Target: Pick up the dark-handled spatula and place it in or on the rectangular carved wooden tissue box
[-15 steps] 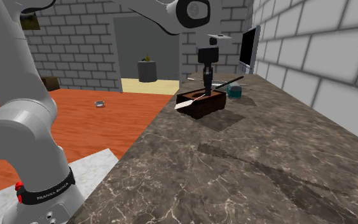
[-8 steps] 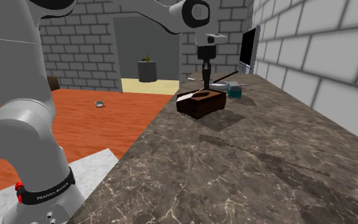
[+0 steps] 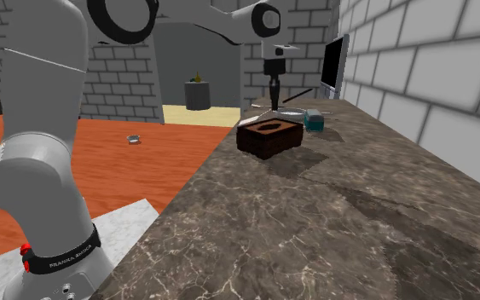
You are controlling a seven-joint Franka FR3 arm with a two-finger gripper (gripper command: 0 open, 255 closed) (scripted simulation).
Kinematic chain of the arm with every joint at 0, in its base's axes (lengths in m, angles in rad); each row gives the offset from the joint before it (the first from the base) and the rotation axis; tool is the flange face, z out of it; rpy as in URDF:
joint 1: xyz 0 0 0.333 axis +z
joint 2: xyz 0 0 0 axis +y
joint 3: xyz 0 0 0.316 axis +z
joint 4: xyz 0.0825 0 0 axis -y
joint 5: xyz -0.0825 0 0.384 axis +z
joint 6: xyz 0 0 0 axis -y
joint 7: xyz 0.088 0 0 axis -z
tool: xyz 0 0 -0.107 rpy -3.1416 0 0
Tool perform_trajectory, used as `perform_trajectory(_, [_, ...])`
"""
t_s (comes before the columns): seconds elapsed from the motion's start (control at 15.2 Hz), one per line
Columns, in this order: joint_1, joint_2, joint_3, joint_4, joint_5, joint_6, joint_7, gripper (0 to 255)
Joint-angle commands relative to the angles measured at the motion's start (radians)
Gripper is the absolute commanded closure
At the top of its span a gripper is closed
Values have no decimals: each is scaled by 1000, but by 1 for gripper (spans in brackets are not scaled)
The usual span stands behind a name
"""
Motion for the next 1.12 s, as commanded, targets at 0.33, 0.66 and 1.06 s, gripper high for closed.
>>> perform_trajectory(0.33, [113,318,12,499,-42,-187,85,255])
perform_trajectory(0.66, [103,282,13,369,-40,-94,92,255])
perform_trajectory(1.06, [95,264,14,257,-40,-1,99,255])
